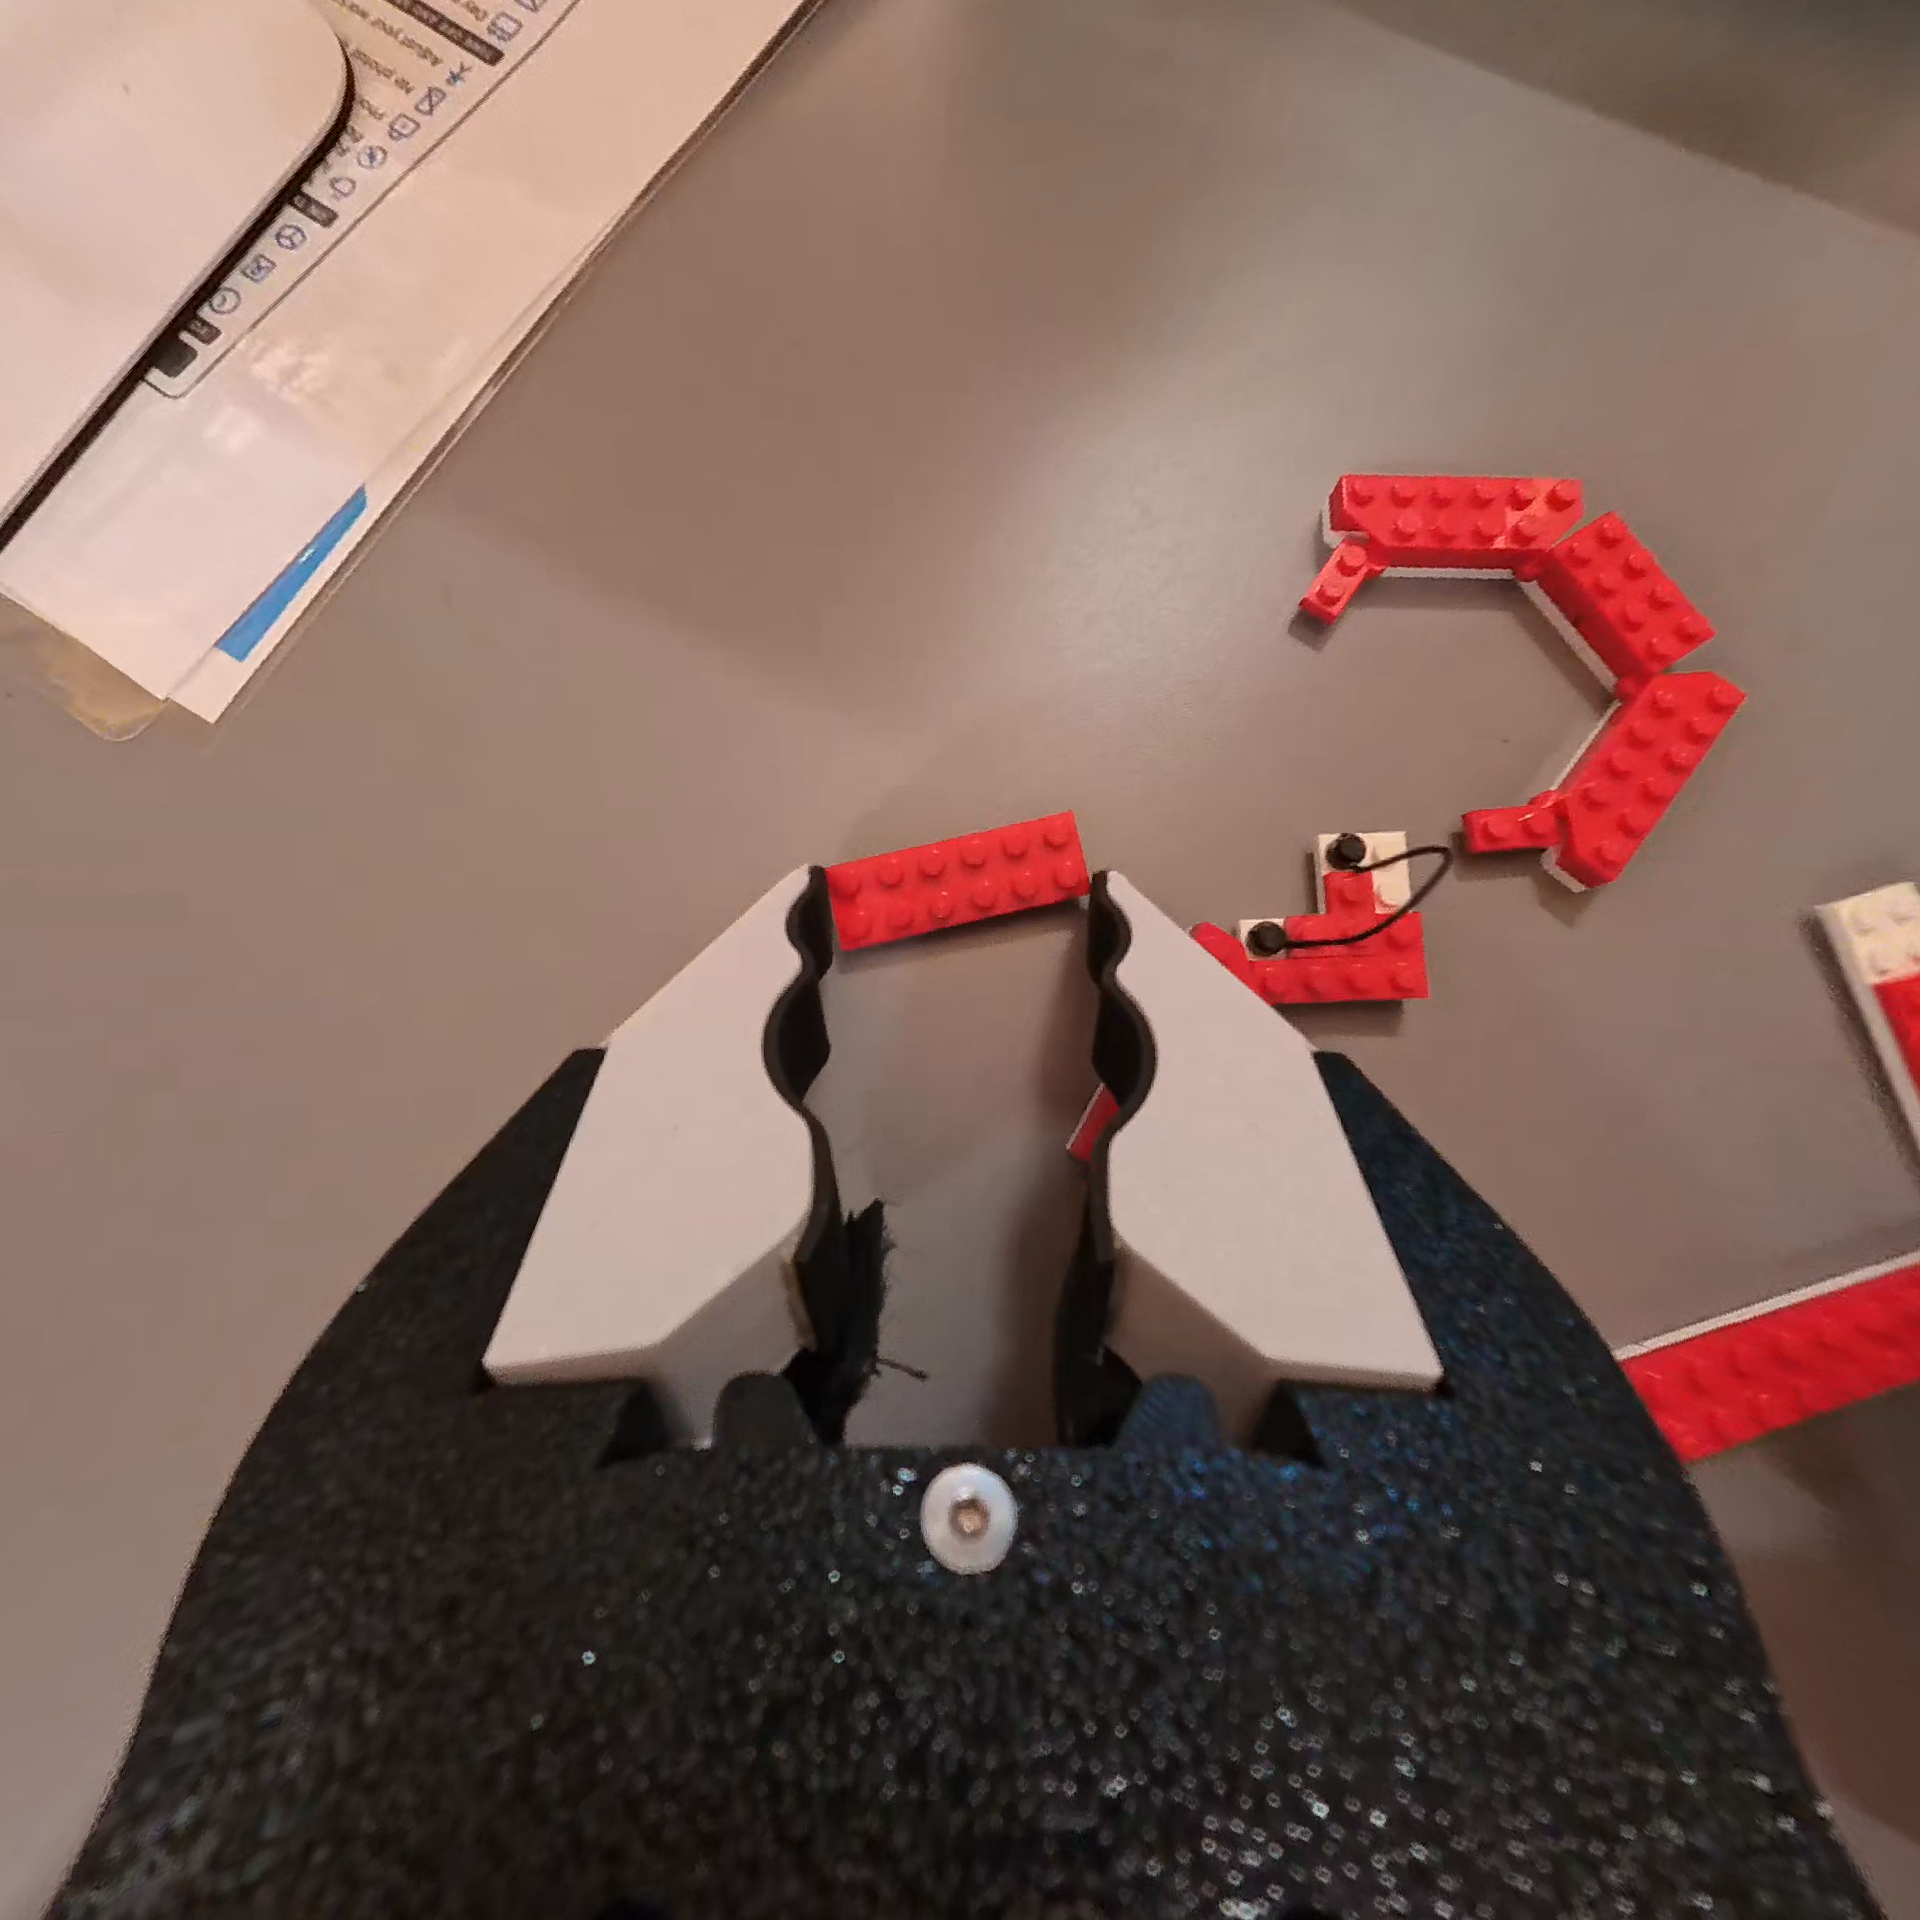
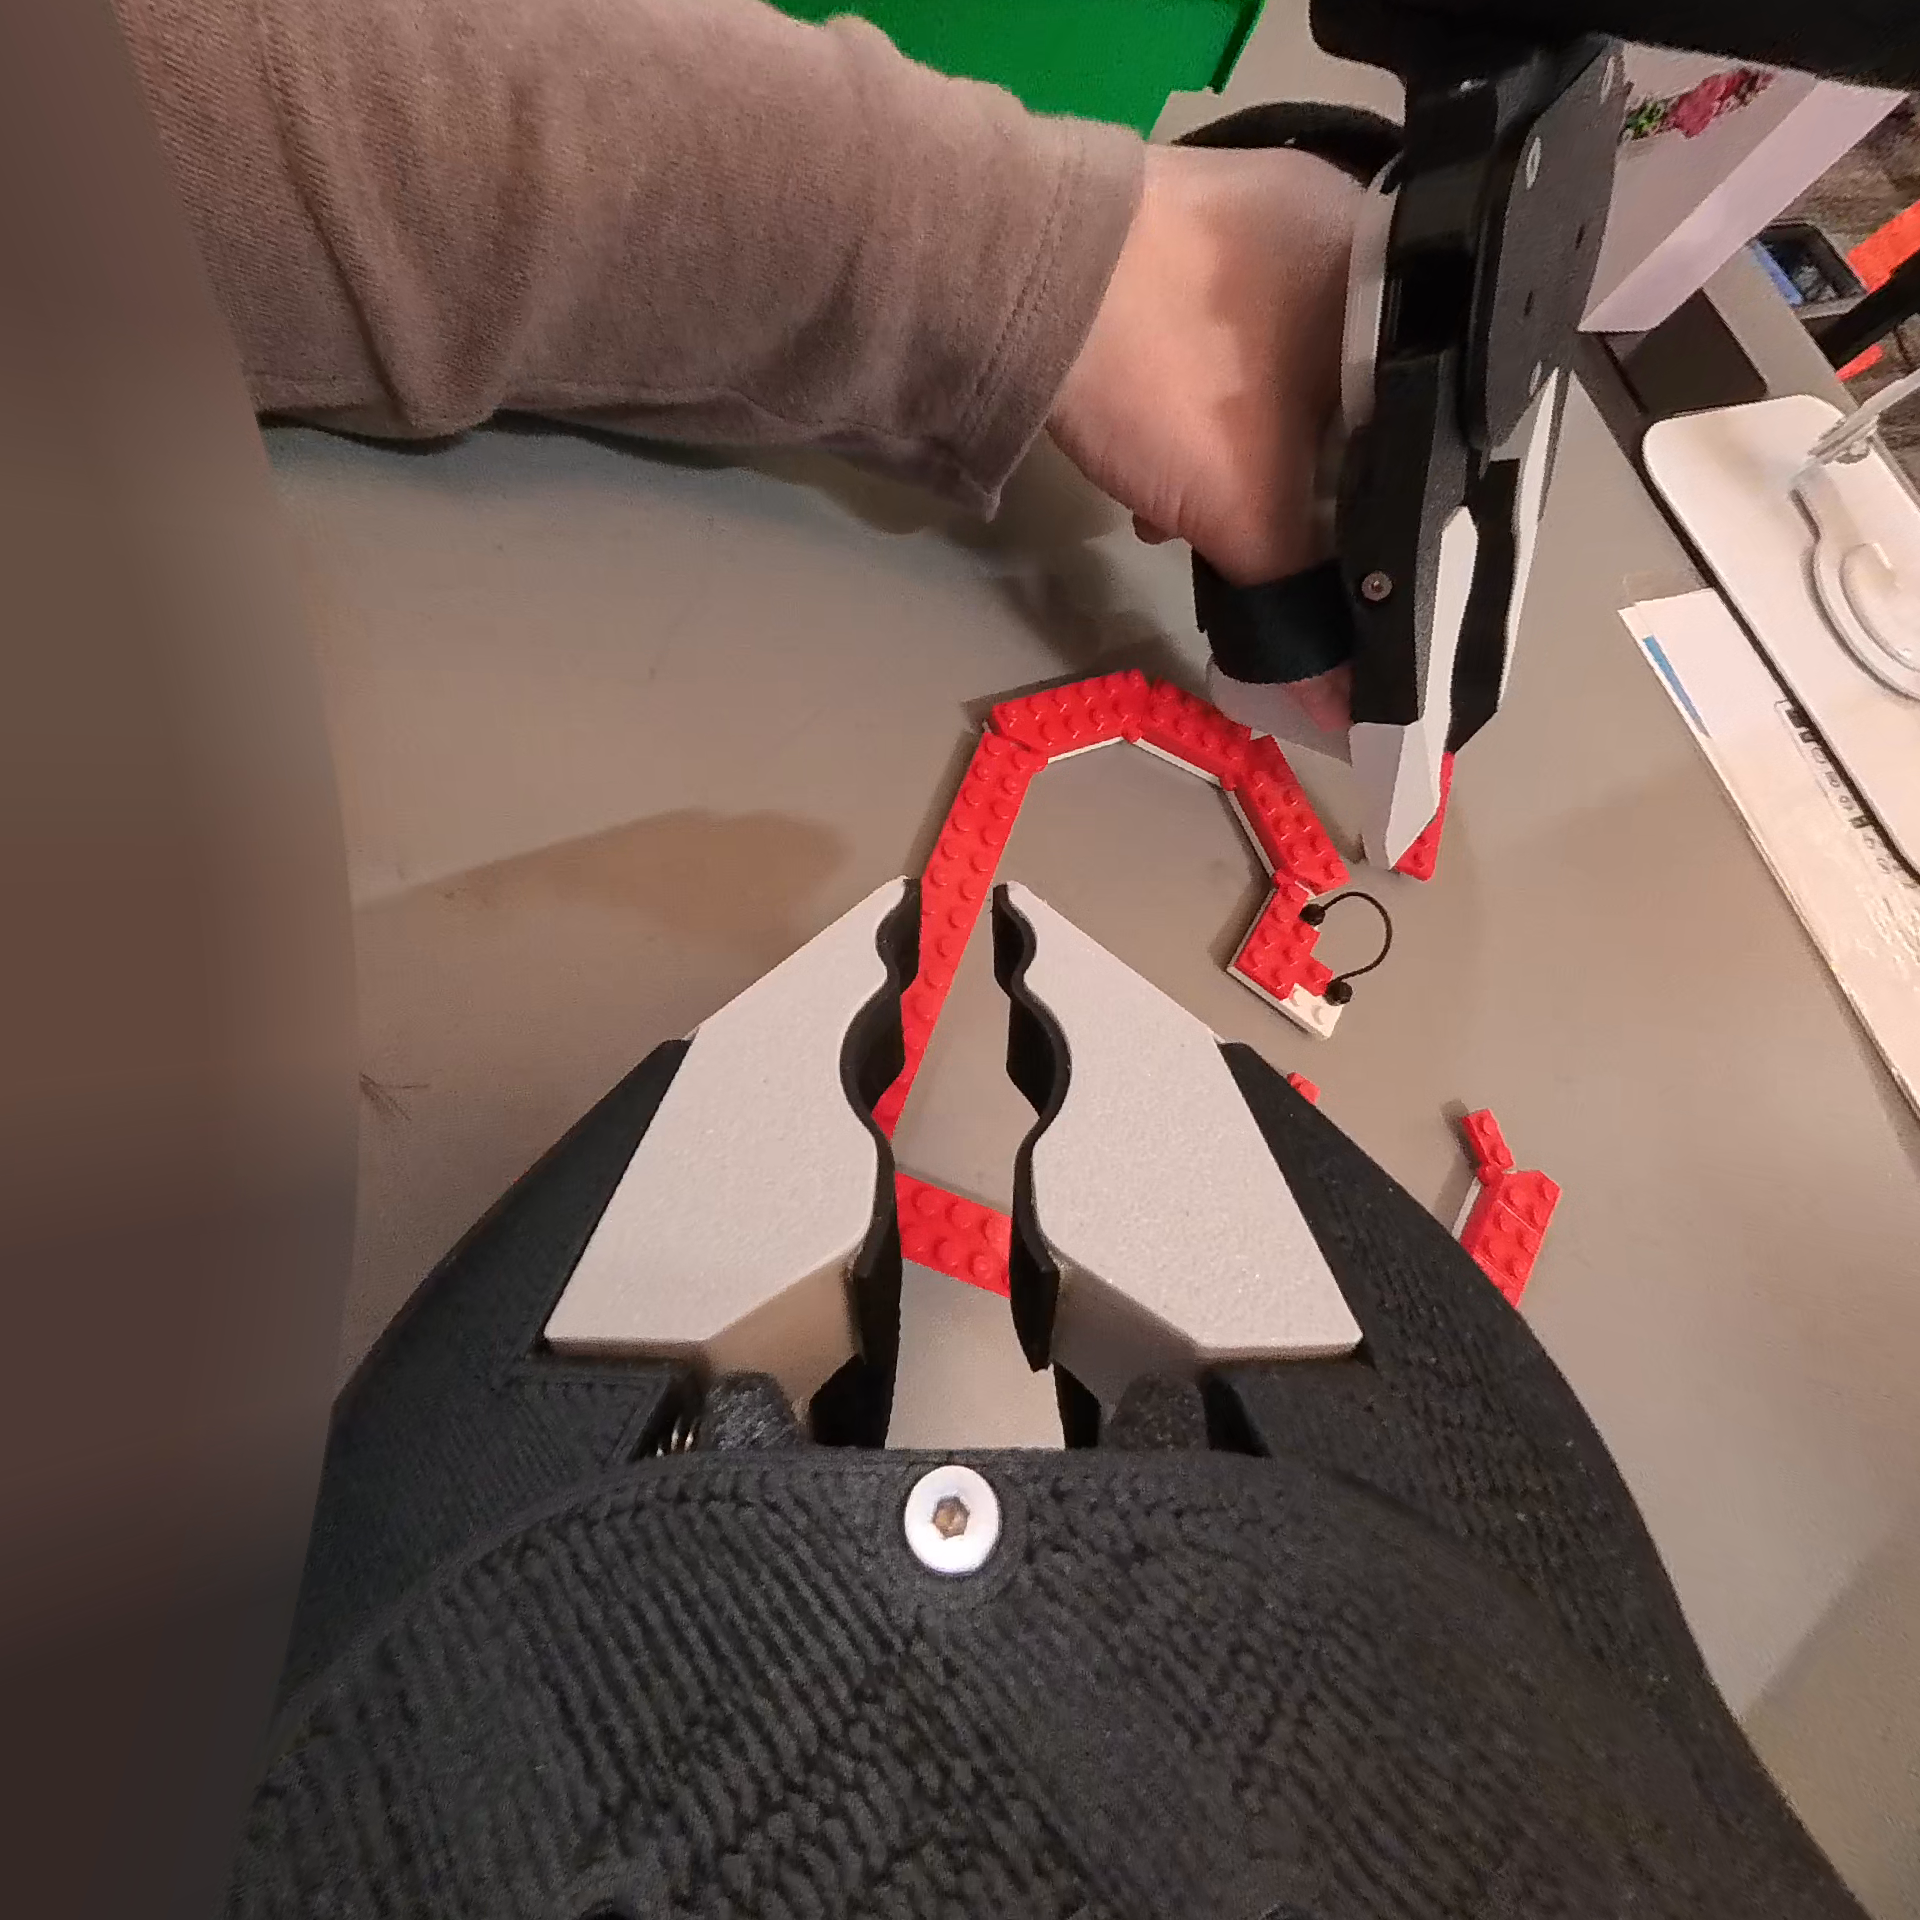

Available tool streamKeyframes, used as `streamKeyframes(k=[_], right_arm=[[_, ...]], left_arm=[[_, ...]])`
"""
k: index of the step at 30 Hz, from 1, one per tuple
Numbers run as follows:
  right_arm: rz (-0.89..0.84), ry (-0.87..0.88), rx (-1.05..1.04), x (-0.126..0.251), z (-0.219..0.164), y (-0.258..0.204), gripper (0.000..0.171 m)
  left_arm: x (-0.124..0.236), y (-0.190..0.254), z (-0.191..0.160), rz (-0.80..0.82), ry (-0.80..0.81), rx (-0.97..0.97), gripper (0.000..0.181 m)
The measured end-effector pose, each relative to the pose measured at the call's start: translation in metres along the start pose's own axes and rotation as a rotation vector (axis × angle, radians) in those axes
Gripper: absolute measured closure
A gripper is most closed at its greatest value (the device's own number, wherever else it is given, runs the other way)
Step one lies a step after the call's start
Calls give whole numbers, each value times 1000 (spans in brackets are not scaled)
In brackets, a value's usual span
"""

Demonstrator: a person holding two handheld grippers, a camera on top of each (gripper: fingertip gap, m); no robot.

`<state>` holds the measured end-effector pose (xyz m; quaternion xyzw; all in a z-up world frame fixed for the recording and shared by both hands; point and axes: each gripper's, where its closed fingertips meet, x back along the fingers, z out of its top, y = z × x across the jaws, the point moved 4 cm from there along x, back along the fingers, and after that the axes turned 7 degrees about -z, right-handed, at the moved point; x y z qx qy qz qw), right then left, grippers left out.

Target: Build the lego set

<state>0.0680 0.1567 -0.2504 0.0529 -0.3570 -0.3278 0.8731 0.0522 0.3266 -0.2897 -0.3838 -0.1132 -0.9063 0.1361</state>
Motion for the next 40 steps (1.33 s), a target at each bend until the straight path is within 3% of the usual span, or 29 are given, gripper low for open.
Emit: streamKeyframes(k=[1, 19, 26, 33, 40], right_arm=[[-1, -3, -1, 0, -1, 0, 159], [-26, -16, -16, -1, -5, 9, 160], [-36, -25, -19, -2, -7, 11, 160], [-68, -11, -23, 5, -4, 18, 160], [-114, 8, -50, 14, -4, 32, 160]], left_arm=[[0, 0, -1, -2, -5, 3, 133], [4, -21, -6, 87, 22, 64, 132], [20, -23, -4, 175, 51, 48, 109], [62, 23, -20, 179, 125, -53, 105], [87, 113, -41, -98, 187, -126, 115]])
